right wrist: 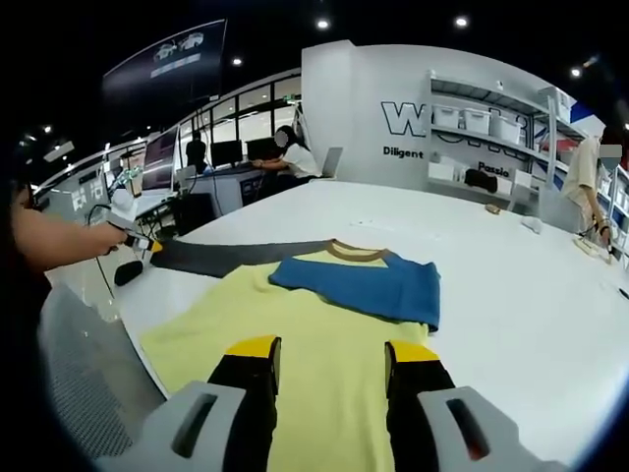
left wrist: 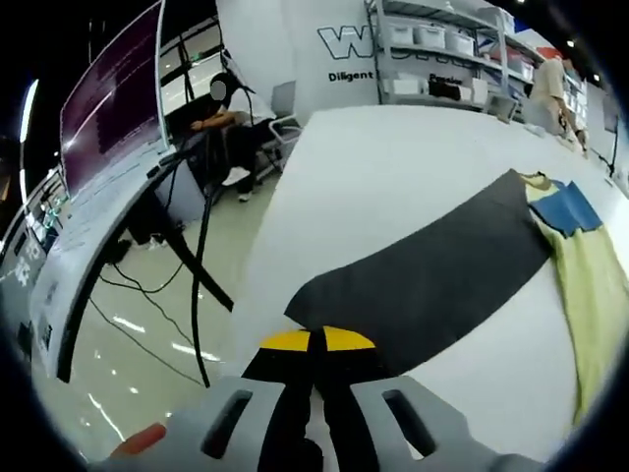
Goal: Fold the garment on the visible template until the final outline fits inside the template.
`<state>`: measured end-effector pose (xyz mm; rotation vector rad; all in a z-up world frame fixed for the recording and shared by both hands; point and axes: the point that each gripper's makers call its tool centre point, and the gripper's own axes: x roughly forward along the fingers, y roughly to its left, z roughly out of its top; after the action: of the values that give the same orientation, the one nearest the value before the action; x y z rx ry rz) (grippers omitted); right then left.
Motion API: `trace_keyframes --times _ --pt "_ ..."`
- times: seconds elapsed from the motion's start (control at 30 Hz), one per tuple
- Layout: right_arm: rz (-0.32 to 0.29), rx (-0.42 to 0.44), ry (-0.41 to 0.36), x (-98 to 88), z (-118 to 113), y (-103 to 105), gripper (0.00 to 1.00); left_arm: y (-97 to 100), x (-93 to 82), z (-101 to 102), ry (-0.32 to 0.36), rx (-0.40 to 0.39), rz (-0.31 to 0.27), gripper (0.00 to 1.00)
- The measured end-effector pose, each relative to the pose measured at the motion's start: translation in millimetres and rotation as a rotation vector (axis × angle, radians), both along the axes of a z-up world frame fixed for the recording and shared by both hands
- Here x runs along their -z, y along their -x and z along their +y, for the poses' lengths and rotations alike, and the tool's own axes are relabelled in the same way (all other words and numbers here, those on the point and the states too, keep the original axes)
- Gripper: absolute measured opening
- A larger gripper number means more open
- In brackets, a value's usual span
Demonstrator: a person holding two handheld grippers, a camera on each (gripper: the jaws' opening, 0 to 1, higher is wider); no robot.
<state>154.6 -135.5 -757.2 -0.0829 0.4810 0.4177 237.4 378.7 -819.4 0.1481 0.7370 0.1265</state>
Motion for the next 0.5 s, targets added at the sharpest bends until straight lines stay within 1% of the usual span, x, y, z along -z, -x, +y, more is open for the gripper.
trace_keyframes --times 0.07,0.23,0.37,0.5 --pt "0.004 0.002 0.001 0.6 -0.7 0.2 0.40 -10.3 -6.5 7.4 -0.025 0.002 0.000 0.00" --pt "0.004 0.009 0.001 0.3 -2.6 0.3 0.40 -20.3 -14.1 15.5 -0.056 0.010 0.018 0.00" --pt "0.004 0.013 -0.003 0.2 -3.4 0.2 0.40 -20.4 -20.8 12.6 -0.027 0.016 0.028 0.00" --pt "0.006 0.014 -0.004 0.5 -3.1 0.2 0.40 -16.5 -31.3 2.8 -0.003 0.037 0.050 0.00"
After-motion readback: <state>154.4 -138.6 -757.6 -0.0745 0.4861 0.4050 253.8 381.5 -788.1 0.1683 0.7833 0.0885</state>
